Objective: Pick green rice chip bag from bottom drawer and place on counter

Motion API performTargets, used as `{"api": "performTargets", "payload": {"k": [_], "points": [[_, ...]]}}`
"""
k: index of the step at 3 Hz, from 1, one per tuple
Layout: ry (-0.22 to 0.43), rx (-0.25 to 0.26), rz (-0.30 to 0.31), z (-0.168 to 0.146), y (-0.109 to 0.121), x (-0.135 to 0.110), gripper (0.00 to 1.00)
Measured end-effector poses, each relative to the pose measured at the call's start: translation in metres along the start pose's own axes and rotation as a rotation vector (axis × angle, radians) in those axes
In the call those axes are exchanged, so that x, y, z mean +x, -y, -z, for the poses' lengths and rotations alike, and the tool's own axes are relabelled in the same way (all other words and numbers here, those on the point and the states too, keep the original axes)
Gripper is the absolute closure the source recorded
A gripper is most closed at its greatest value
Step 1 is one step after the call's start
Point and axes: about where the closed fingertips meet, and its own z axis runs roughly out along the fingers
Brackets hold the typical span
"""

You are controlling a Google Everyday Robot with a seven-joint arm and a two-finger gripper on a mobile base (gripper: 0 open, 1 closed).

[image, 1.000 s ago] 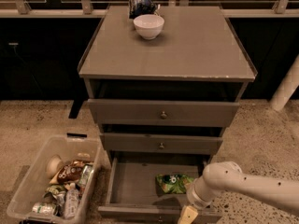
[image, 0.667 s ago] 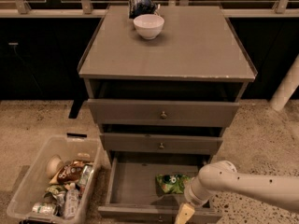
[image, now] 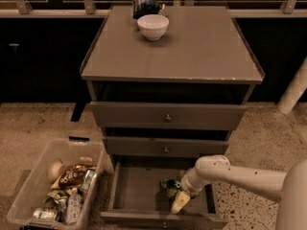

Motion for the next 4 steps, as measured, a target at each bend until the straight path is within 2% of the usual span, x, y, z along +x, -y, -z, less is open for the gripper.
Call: {"api": "performTargets", "payload": {"k": [1, 2, 3, 4], "points": [[0.026, 0.067, 0.016, 0.012, 0.040, -0.008, 0.00], [0.026, 0.066, 0.012, 0.012, 0.040, -0.008, 0.00], [0.006, 0.068, -0.007, -0.003, 0.056, 0.001, 0.00], [-0.007, 0.064, -0.048, -0.035, 0.085, 0.024, 0.00]]}}
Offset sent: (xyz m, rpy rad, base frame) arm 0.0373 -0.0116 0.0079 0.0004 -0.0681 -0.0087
